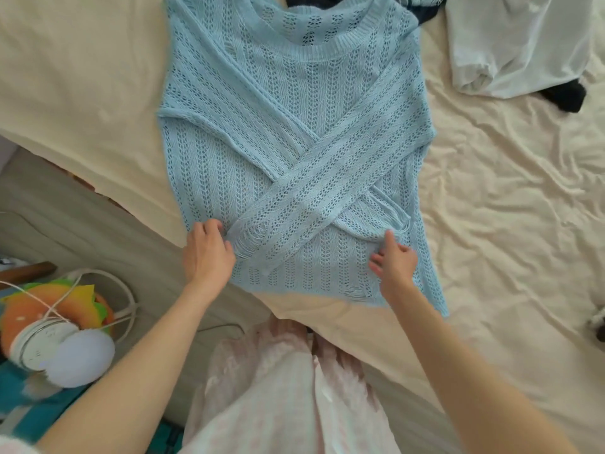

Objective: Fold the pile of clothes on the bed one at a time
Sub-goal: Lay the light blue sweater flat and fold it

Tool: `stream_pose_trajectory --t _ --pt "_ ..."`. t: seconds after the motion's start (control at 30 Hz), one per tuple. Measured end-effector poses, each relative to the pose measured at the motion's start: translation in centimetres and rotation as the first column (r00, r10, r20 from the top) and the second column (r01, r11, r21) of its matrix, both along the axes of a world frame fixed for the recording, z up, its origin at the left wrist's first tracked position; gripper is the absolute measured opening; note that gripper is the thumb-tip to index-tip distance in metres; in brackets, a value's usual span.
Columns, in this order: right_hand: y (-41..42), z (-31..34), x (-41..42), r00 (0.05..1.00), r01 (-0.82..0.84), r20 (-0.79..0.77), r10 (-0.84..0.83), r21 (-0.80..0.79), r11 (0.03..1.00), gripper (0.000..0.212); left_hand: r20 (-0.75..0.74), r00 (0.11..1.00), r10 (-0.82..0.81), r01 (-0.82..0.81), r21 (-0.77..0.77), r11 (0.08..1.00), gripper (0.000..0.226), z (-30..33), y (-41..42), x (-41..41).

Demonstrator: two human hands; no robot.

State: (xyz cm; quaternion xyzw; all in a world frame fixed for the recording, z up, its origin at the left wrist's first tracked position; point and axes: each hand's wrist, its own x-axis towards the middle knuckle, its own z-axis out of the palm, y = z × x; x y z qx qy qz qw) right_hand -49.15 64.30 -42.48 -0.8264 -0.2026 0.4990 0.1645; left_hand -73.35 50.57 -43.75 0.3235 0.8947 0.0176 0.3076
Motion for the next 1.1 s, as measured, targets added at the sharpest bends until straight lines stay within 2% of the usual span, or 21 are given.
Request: stream_pose_trajectory --t 0.07,0.17,0.23,0.37,0.5,0.67,0.73,0.77,0.8,0.87,0.93,1.0,1.03,1.1 --pt "1.6 -0.3 1.1 0.989 0.118 -0.080 -0.122 -0.049 0.992 0.031 -0.099 0.994 -0.047 0.059 0.130 0.990 0.037 0.5 0.1 1.7" --pt "3.1 -0.7 1.8 0.962 0.143 -0.211 -0.173 -0.150 0.978 0.019 -0.065 0.974 -0.218 0.226 0.174 0.958 0.046 0.6 0.7 4.1" --pt "3.5 -0.7 1.8 0.949 0.101 -0.276 -0.151 -0.186 0.977 0.012 -0.002 0.953 -0.303 0.300 0.142 0.943 0.049 0.3 0.9 5.5" --pt "2.9 -0.1 1.9 0.953 -0.079 -0.303 0.023 -0.172 0.982 0.023 0.036 0.957 -0.287 0.280 0.127 0.951 0.046 0.2 1.1 7.0" --pt "2.0 0.1 2.8 0.959 -0.195 -0.222 0.177 -0.063 0.979 0.024 0.048 0.964 -0.262 0.251 0.166 0.954 0.040 0.5 0.8 6.5" --pt "0.6 0.0 4.2 0.975 -0.217 -0.084 0.205 -0.165 0.962 0.027 0.093 0.973 -0.210 0.182 0.245 0.952 0.031 0.5 -0.4 5.1" --pt "-0.1 0.0 4.1 0.964 -0.246 0.061 0.258 -0.157 0.956 0.026 0.097 0.984 -0.148 0.116 0.280 0.953 0.030 0.5 -1.1 4.4" --pt "-0.5 0.1 3.9 0.911 -0.322 0.222 0.347 -0.140 0.936 0.024 0.090 0.991 -0.100 0.070 0.289 0.955 0.031 0.5 -1.4 3.8" --pt "-1.0 0.2 3.7 0.802 -0.433 0.407 0.437 -0.109 0.895 0.025 0.078 0.996 -0.044 0.018 0.299 0.954 0.032 0.4 -1.6 3.0" --pt "-1.9 0.5 3.1 0.544 -0.695 0.625 0.560 -0.038 0.718 0.035 0.059 0.997 0.053 -0.070 0.324 0.943 0.040 0.0 -1.8 0.9" --pt "-2.5 0.5 2.3 0.333 -0.876 0.656 0.677 -0.051 0.480 0.049 0.099 0.986 0.135 -0.160 0.313 0.936 0.054 -0.9 -2.0 -1.2" --pt "-2.8 -0.2 1.9 0.110 -0.954 0.585 0.803 -0.165 0.251 0.061 0.202 0.948 0.244 -0.292 0.260 0.920 0.067 -2.0 -2.1 -2.7" --pt "-3.0 -0.7 1.8 0.027 -0.961 0.531 0.847 -0.219 0.168 0.064 0.271 0.913 0.306 -0.369 0.224 0.902 0.072 -2.5 -2.1 -3.1" --pt "-3.4 -1.5 1.9 -0.031 -0.956 0.447 0.894 -0.274 0.104 0.067 0.401 0.815 0.419 -0.519 0.180 0.836 0.071 -3.4 -1.9 -3.3"
